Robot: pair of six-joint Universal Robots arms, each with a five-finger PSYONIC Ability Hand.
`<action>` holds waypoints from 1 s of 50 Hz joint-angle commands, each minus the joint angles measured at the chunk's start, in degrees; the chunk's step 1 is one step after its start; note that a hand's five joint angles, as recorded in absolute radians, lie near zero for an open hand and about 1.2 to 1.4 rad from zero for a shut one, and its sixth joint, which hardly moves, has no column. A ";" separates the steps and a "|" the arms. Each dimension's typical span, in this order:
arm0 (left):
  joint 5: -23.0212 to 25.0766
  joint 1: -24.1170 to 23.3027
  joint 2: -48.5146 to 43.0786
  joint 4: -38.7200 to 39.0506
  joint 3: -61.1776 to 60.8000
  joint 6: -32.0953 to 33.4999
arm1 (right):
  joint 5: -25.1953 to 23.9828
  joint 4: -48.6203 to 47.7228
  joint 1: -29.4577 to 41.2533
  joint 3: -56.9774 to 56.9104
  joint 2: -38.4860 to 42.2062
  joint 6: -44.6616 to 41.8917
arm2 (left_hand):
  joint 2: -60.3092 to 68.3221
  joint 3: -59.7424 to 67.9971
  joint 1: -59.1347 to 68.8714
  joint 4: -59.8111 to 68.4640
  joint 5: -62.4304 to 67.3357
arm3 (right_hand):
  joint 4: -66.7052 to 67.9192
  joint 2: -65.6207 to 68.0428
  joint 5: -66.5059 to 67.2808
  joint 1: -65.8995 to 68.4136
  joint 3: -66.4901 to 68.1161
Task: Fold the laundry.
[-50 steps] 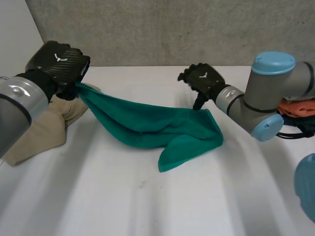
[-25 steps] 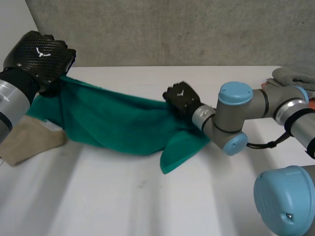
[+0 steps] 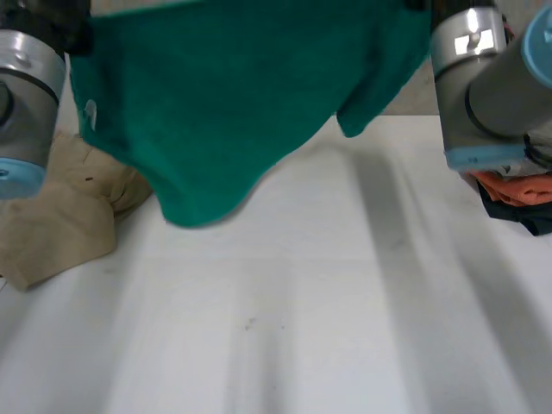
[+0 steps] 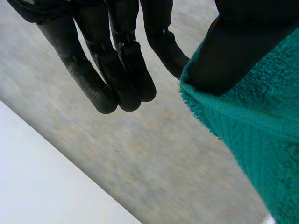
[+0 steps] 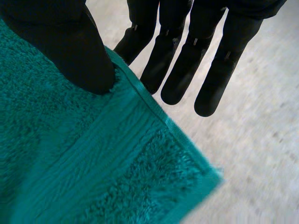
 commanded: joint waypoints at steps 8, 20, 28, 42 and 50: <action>8.76 1.91 -1.84 -2.64 -19.13 -2.83 | -3.80 1.22 -4.10 36.82 -5.84 -2.45 | 6.81 7.26 7.63 6.84 9.62 | 11.22 12.17 13.03 14.06 11.66; 12.29 8.51 -12.65 -4.31 -20.21 0.60 | -6.62 0.43 -5.33 43.44 -3.90 -4.38 | -13.99 -13.55 -13.17 -13.97 -11.19 | 11.22 12.17 13.03 14.06 11.66; 11.50 8.95 -13.98 -5.10 -20.12 0.78 | -6.62 1.48 -4.80 43.62 -5.22 -2.80 | -29.55 -29.10 -28.72 -29.52 -26.74 | 11.22 12.17 13.03 14.06 11.66; 11.76 8.78 -13.63 -7.21 -22.40 0.60 | -5.39 1.74 -4.80 43.97 -5.22 -2.62 | -14.47 -14.02 -13.64 -14.44 -11.66 | 11.22 12.17 13.03 14.06 11.66; 12.20 8.34 -6.25 -15.29 -22.23 2.62 | -4.77 5.43 -6.03 43.27 -10.75 -3.59 | 11.31 11.76 12.13 11.34 14.12 | 11.22 12.17 13.03 14.06 11.66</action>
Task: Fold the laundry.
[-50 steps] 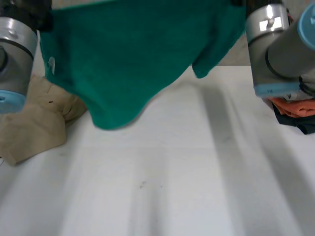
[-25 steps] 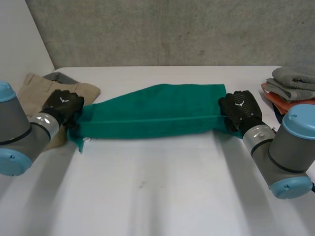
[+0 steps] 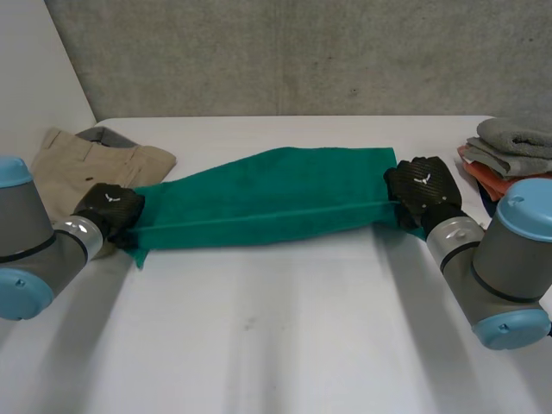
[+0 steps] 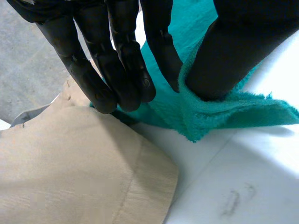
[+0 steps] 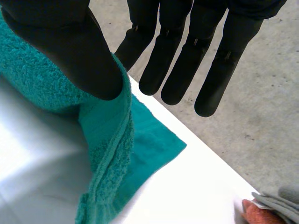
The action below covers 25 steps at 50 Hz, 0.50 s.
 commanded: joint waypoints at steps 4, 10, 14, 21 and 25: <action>0.76 -0.57 16.44 -9.91 0.62 1.03 | -0.13 8.57 -3.06 -2.54 -11.58 -4.34 | 12.06 12.62 12.31 12.21 13.39 | 11.18 12.17 13.03 14.06 11.61; 1.46 -1.53 34.90 -11.41 5.35 -3.80 | -1.54 19.11 -7.01 -11.67 -21.25 -7.69 | 12.06 12.62 12.31 12.21 13.39 | 11.18 12.17 13.03 14.06 11.61; 2.87 -2.50 38.61 -12.20 10.71 -8.72 | -2.77 26.58 -8.25 -19.23 -22.40 -7.51 | 12.06 12.62 12.31 12.21 13.39 | 11.18 12.17 13.03 14.06 11.61; 0.59 -4.87 28.80 -17.64 20.37 -10.14 | -3.74 33.71 -8.43 -28.81 -16.97 -7.60 | 12.06 12.62 12.31 12.21 13.39 | 11.18 12.17 13.03 14.06 11.61; -1.52 -5.14 19.21 -20.11 25.31 -7.94 | -3.48 34.33 -8.51 -31.63 -11.88 -7.95 | 12.06 12.62 12.31 12.21 13.39 | 11.18 12.17 13.03 14.06 11.61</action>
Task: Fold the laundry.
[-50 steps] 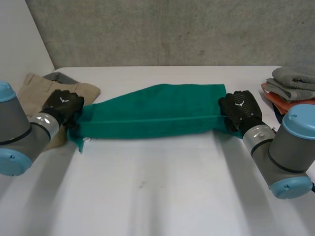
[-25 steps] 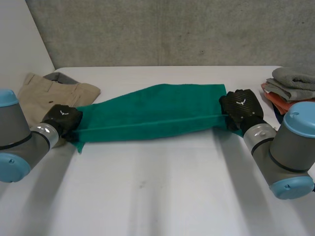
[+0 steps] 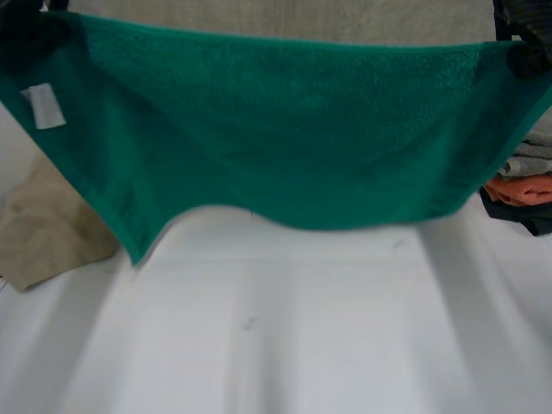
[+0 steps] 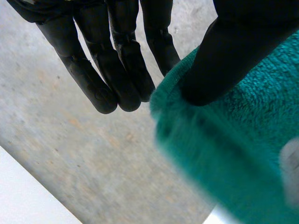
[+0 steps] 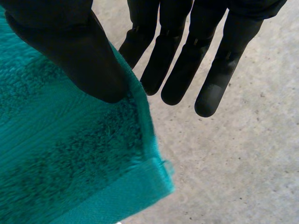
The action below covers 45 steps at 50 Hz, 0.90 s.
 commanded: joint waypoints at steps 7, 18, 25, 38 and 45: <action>-4.25 -2.23 -33.76 -5.76 19.28 9.65 | 0.94 1.74 1.78 -9.21 18.72 -0.78 | 11.40 11.80 12.31 11.38 13.27 | 11.08 12.17 13.03 14.06 11.60; -3.11 -2.67 -45.23 -1.28 46.72 11.69 | 10.60 -17.23 4.78 -24.67 29.64 5.02 | 11.40 11.80 12.31 11.38 13.27 | 11.08 12.17 13.03 14.06 11.60; -5.04 -2.76 -39.08 13.04 52.28 0.45 | 15.71 -38.41 4.78 -26.80 25.43 10.47 | 11.40 11.80 12.31 11.38 13.27 | 11.08 12.17 13.03 14.06 11.60; -0.30 -0.65 -33.45 17.26 27.79 -2.82 | 11.50 -38.00 4.52 -8.46 19.98 11.44 | 11.40 11.80 12.31 11.38 13.27 | 11.08 12.17 13.03 14.06 11.60; 3.04 0.05 -34.76 24.81 10.03 0.17 | 8.86 -35.71 3.90 4.04 20.41 11.35 | 11.40 11.80 12.31 11.38 13.27 | 11.08 12.17 13.03 14.06 11.60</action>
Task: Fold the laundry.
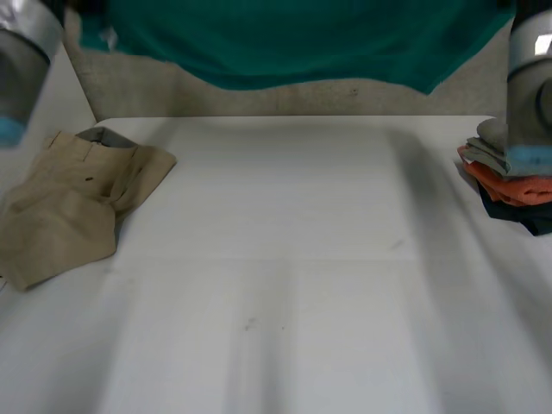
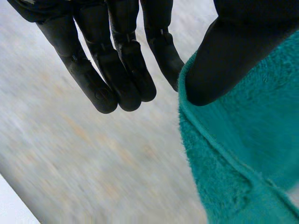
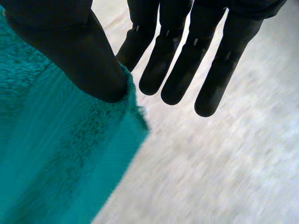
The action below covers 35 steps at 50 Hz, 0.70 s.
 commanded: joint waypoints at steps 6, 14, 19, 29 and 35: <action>4.66 1.03 -3.89 10.38 -27.72 6.70 | -4.65 3.71 -1.80 21.98 4.00 -1.52 | 11.30 11.72 12.31 11.34 13.27 | 11.04 12.17 13.03 14.06 11.58; 5.11 1.82 -2.85 5.82 -39.06 16.28 | -5.26 11.96 -3.99 28.93 4.89 -11.18 | 11.30 11.72 12.31 11.34 13.27 | 11.04 12.17 13.03 14.06 11.58; 4.58 1.56 3.21 -4.45 -45.30 22.70 | -6.67 22.67 -5.75 32.27 -0.64 -19.27 | 11.30 11.72 12.31 11.34 13.27 | 11.04 12.17 13.03 14.06 11.58; 0.89 -1.43 16.40 -39.26 -54.44 30.17 | -10.71 50.54 -13.13 37.81 -16.82 -39.31 | 11.30 11.72 12.31 11.34 13.27 | 11.04 12.17 13.03 14.06 11.58; 0.10 -2.57 17.99 -40.08 -51.38 33.96 | -15.46 54.25 -15.51 38.08 -15.78 -47.06 | 11.30 11.72 12.31 11.34 13.27 | 11.04 12.17 13.03 14.06 11.58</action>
